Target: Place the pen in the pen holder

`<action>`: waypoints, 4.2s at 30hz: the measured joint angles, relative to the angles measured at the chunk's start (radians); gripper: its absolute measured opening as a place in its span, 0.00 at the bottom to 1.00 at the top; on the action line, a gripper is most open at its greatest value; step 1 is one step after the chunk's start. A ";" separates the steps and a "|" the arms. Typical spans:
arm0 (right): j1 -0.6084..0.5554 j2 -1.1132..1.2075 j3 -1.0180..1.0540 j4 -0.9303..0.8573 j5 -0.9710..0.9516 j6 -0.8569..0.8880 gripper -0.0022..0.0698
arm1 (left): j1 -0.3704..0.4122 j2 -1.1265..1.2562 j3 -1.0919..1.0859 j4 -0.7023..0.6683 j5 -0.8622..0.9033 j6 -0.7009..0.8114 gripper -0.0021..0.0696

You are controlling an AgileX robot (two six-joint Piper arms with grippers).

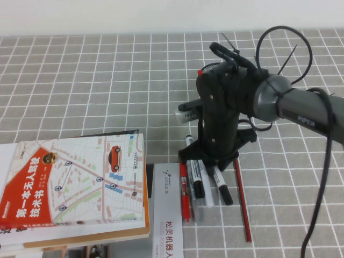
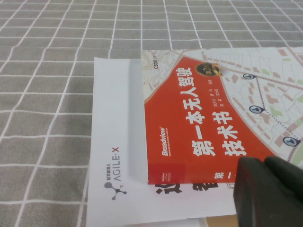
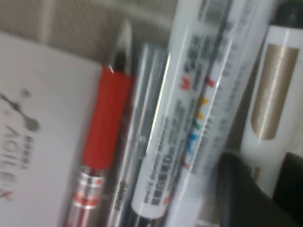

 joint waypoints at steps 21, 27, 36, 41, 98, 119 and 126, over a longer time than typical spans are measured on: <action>-0.004 -0.725 0.828 -0.031 -1.283 -0.154 0.18 | 0.000 0.000 0.000 0.000 0.000 0.000 0.02; -0.070 -0.646 0.840 0.053 -1.719 -0.196 0.18 | 0.000 0.000 0.000 0.000 0.000 0.000 0.02; -0.162 -0.397 0.706 0.172 -1.931 -0.197 0.18 | 0.000 0.000 0.000 -0.002 0.000 0.000 0.02; -0.164 -0.265 0.603 0.136 -1.932 -0.258 0.18 | 0.000 0.000 0.000 -0.002 0.000 0.000 0.02; -0.194 -1.646 1.217 0.171 -0.749 -0.301 0.01 | 0.000 0.000 0.000 -0.002 0.000 0.000 0.02; -0.503 -2.142 1.619 0.142 -0.840 -0.303 0.01 | 0.000 0.000 0.000 -0.002 0.000 0.000 0.02; -0.534 -2.175 1.777 0.153 -0.870 -0.303 0.01 | 0.000 0.000 0.000 -0.002 0.000 0.000 0.02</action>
